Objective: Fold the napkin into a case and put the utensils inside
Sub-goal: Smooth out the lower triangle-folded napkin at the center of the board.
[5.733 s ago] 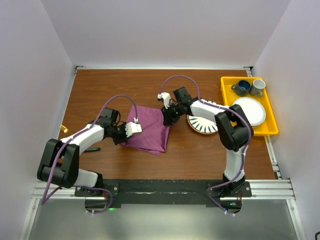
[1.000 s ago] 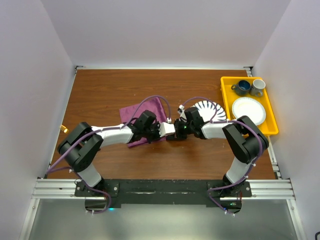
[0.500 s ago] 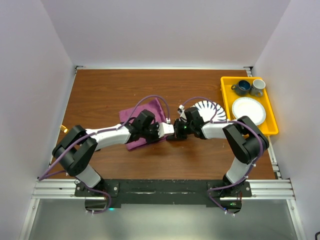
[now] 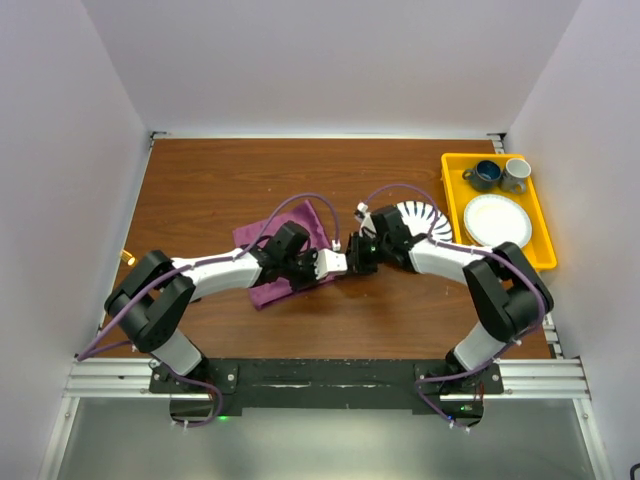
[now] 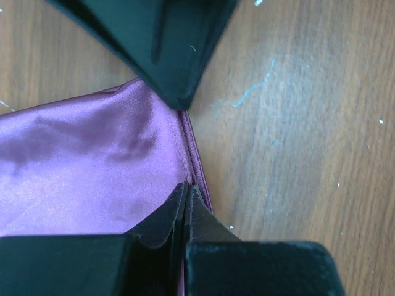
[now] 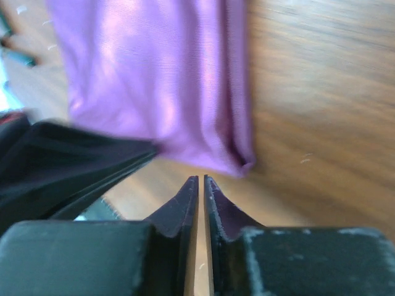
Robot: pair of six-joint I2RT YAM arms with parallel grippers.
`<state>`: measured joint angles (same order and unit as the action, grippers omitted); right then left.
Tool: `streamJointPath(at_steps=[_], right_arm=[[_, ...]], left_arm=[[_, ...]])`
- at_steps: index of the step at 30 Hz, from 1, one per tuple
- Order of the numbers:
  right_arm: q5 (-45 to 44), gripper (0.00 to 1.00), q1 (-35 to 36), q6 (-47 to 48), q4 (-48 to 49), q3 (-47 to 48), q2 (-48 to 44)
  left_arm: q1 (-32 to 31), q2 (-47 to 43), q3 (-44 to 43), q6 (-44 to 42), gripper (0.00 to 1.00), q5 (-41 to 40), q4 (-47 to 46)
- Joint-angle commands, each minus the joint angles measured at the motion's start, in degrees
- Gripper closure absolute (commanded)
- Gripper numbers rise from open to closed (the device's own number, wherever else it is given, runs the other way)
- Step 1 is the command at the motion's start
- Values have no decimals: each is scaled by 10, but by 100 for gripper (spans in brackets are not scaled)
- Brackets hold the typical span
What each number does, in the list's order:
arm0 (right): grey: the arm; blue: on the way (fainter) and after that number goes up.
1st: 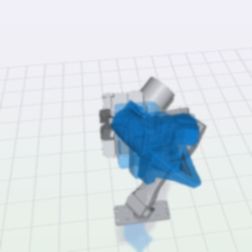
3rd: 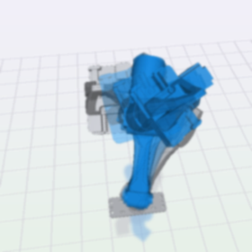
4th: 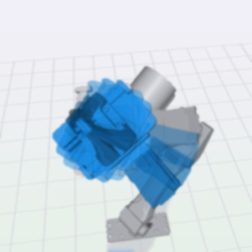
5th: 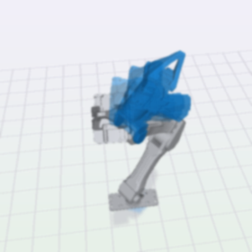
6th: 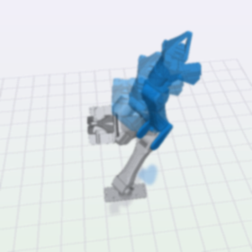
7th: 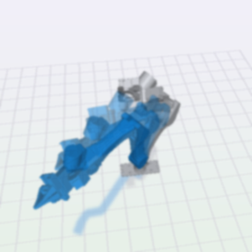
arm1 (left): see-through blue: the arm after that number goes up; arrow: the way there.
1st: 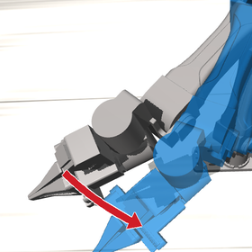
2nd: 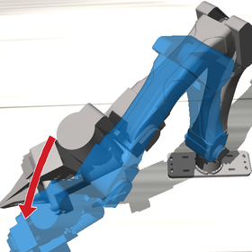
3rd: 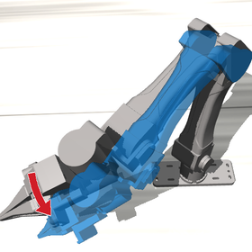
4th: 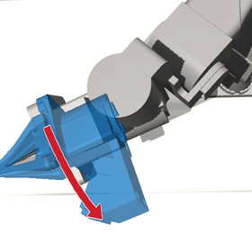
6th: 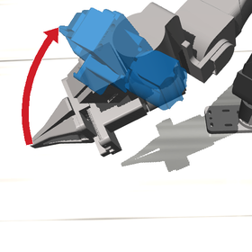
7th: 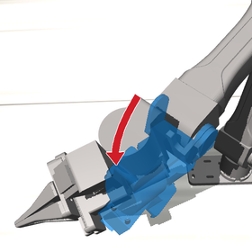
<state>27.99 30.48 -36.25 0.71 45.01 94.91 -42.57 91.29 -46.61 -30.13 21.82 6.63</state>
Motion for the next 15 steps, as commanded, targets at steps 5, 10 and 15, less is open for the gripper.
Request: streamJointPath(at_steps=[5,10,15], right_arm=[[62,66,-4,129,-136,129,-72],[87,55,-3,144,-96,175,-13],[119,52,6,119,-63,253,96]], left_arm=[[-4,-28,7,-77,74,59,47],[3,-94,-33,-66,57,66,92],[83,-174,-42,51,31,75,105]])
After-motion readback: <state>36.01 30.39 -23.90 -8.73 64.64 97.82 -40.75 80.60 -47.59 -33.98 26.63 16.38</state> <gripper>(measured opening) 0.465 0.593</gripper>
